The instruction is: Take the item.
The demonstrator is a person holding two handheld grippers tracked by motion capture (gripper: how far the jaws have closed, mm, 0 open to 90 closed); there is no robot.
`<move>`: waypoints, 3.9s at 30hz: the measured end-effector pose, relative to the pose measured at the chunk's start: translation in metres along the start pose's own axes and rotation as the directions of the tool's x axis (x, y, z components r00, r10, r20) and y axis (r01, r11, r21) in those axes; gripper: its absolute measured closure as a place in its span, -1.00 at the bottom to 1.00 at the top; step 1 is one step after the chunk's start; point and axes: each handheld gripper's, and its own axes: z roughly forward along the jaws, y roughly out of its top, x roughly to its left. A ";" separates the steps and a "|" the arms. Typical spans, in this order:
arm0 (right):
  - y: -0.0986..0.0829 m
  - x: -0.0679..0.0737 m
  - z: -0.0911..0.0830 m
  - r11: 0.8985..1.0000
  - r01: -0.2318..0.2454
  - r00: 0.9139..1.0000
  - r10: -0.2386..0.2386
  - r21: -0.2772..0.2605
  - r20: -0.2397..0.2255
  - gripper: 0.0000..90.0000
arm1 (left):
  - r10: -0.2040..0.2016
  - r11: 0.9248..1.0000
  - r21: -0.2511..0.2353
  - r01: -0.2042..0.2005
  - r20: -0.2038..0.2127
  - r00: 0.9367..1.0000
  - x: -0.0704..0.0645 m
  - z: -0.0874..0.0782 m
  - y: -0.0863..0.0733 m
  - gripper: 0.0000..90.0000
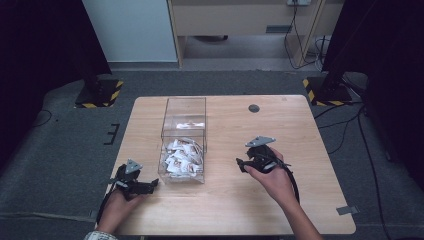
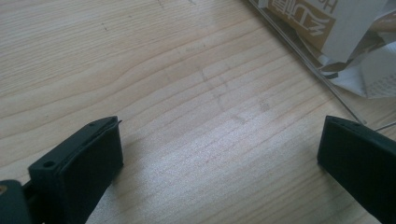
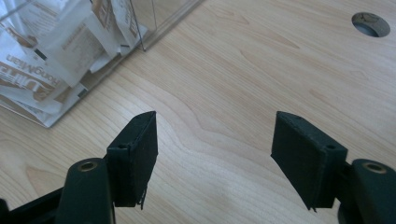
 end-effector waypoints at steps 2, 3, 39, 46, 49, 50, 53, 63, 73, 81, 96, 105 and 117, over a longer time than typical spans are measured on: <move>0.005 0.001 -0.002 1.000 -0.002 1.000 0.002 -0.009 -0.013 -0.26 | 0.000 1.000 0.000 0.000 0.000 1.000 0.000 0.000 0.000 -1.00; 0.007 0.002 -0.002 1.000 -0.001 1.000 0.001 -0.012 -0.012 -0.25 | 0.000 1.000 0.000 0.000 0.000 1.000 0.000 0.000 0.000 -1.00; 0.068 0.024 -0.009 0.996 0.054 0.997 -0.057 -0.072 -0.051 -0.03 | 0.000 1.000 0.000 0.000 0.000 1.000 0.000 0.000 0.000 -1.00; 0.080 0.031 -0.009 0.995 0.067 0.996 -0.072 -0.078 -0.060 0.01 | 0.000 1.000 0.000 0.000 0.000 1.000 0.000 0.000 0.000 -1.00; 0.083 0.034 -0.007 0.994 0.075 0.995 -0.080 -0.082 -0.065 0.02 | 0.000 1.000 0.000 0.000 0.000 1.000 0.000 0.000 0.000 -1.00; 0.084 0.035 -0.006 0.994 0.078 0.994 -0.083 -0.081 -0.066 0.03 | 0.000 1.000 0.000 0.000 0.000 1.000 0.000 0.000 0.000 -1.00; 0.087 0.038 -0.003 0.994 0.073 0.993 -0.080 -0.081 -0.084 0.04 | 0.000 1.000 0.000 0.000 0.000 1.000 0.000 0.000 0.000 -1.00; 0.102 0.051 0.003 0.991 0.097 0.989 -0.107 -0.093 -0.104 0.09 | 0.000 1.000 0.000 0.000 0.001 1.000 0.000 0.000 0.000 -1.00; 0.106 0.067 0.013 0.987 0.133 0.983 -0.143 -0.087 -0.113 0.16 | 0.001 1.000 0.000 -0.001 0.002 1.000 0.000 0.000 0.000 -1.00; 0.106 0.083 0.022 0.980 0.178 0.972 -0.188 -0.086 -0.139 0.26 | 0.002 1.000 0.000 -0.002 0.005 1.000 0.001 0.000 0.000 -1.00; 0.100 0.104 0.042 0.977 0.204 0.958 -0.214 -0.069 -0.191 0.44 | 0.002 1.000 0.000 -0.002 0.004 1.000 0.001 0.000 0.000 -1.00; 0.094 0.109 0.053 0.977 0.204 0.956 -0.211 -0.056 -0.204 0.42 | 0.002 1.000 0.000 -0.002 0.004 1.000 0.001 0.000 0.000 -1.00; 0.085 0.116 0.066 0.977 0.212 0.952 -0.213 -0.031 -0.221 0.45 | 0.002 1.000 0.000 -0.002 0.004 1.000 0.001 0.000 0.000 -1.00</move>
